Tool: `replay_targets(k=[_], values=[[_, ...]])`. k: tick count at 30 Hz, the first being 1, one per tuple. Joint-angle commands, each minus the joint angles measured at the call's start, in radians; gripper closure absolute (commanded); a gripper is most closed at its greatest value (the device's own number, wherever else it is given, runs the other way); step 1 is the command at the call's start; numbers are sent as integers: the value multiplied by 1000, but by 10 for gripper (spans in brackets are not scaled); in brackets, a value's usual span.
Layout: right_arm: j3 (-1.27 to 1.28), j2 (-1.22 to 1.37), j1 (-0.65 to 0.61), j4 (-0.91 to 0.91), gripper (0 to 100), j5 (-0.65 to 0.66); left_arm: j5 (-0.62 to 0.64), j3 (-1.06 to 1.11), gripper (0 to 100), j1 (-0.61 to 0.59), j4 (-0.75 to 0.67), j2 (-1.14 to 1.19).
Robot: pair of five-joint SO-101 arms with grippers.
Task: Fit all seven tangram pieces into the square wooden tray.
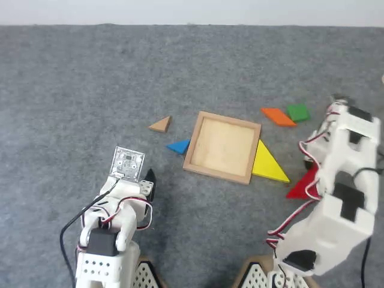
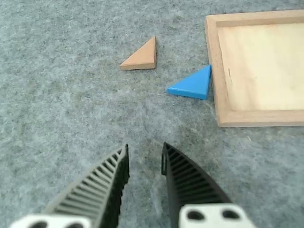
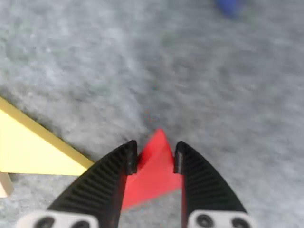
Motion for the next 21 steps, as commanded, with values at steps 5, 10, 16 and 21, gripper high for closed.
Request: replay_targets(k=[5, 10, 16, 21], values=[[258, -352, -4, -21, 812, 78, 8, -12, 892, 6, 3, -14], [534, -410, -91, -200, 812, 81, 8, -12, 892, 6, 3, -14], [557, -271, -104, -246, 812, 98, 8, -12, 892, 6, 3, -14], [411, -114, -42, -237, 813, 104, 8, -12, 892, 6, 3, -14]])
